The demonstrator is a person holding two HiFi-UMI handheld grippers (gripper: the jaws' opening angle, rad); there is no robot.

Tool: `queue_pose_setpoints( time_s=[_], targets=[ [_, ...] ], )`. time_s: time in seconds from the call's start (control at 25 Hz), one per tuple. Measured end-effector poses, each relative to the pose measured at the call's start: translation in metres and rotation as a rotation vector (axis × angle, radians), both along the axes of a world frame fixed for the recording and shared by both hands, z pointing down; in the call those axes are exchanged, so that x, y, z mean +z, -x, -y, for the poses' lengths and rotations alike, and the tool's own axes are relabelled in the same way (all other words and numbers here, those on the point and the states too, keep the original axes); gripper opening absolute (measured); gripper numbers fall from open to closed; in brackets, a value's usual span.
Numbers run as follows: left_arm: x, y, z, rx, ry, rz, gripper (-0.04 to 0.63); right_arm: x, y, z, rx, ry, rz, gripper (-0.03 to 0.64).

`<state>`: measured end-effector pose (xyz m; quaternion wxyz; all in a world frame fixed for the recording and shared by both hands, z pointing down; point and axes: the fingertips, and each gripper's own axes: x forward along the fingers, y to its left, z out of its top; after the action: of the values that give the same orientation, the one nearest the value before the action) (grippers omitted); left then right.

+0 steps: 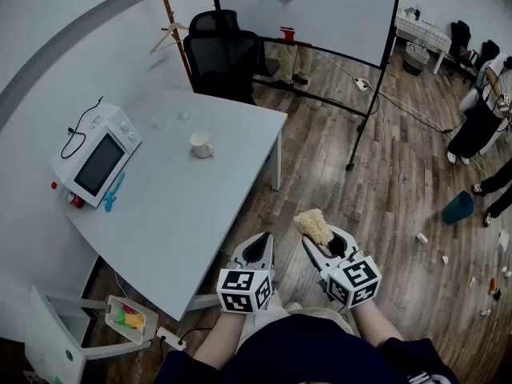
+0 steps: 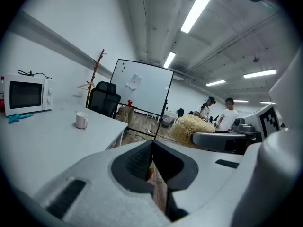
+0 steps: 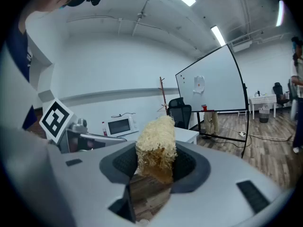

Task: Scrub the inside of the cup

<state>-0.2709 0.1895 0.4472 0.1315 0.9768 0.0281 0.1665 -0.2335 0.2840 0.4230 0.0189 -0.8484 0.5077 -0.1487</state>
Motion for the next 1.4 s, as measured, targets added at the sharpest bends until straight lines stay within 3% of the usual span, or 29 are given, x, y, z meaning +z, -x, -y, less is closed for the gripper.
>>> queue_pose_setpoints(
  time_s=[0.56,1.0,1.4],
  targets=[
    [-0.004,0.007,-0.024,-0.005,-0.004,-0.012,0.017,-0.005,0.009,-0.019,-0.016,-0.013,-0.012,0.179],
    [0.015,0.018,-0.034,-0.03,0.022,0.029,0.017,0.009,0.014,-0.028,-0.016,-0.033,0.06,0.179],
    [0.024,-0.033,-0.014,-0.046,0.041,0.028,0.017,0.025,-0.028,-0.034,0.029,0.001,0.099,0.179]
  ],
)
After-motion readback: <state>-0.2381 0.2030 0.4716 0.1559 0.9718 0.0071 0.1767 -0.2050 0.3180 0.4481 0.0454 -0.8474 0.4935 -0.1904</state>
